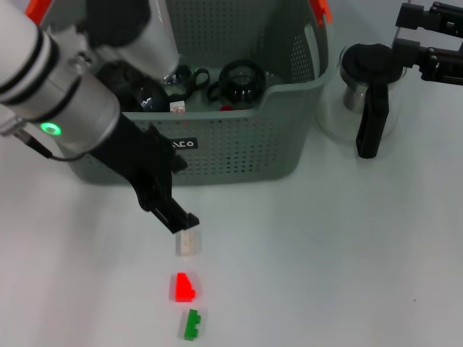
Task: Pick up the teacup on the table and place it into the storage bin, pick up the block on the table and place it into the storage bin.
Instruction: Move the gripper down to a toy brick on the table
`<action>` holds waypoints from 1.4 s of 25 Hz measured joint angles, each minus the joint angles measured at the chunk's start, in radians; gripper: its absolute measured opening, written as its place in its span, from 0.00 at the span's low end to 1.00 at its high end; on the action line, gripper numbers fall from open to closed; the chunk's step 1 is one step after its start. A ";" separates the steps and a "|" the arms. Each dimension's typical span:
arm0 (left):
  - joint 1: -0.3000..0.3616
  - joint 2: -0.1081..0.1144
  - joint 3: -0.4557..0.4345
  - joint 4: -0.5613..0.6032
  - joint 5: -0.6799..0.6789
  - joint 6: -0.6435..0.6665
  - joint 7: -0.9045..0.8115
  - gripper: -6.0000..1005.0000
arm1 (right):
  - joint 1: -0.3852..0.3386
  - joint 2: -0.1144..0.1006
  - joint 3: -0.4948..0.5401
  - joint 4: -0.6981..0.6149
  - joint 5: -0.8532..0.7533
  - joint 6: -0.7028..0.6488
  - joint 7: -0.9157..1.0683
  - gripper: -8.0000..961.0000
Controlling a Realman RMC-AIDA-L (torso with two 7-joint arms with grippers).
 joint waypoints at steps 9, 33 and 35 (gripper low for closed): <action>-0.014 -0.006 0.055 -0.179 0.017 -0.140 0.056 0.93 | -0.008 0.002 0.006 0.011 0.001 0.001 0.002 0.85; -0.036 -0.004 0.096 -0.426 0.055 -0.324 0.140 0.90 | 0.000 0.003 0.012 0.048 0.001 0.018 -0.024 0.85; -0.034 -0.004 0.098 -0.432 0.056 -0.338 0.148 0.90 | 0.000 0.004 0.012 0.049 0.001 0.018 -0.024 0.85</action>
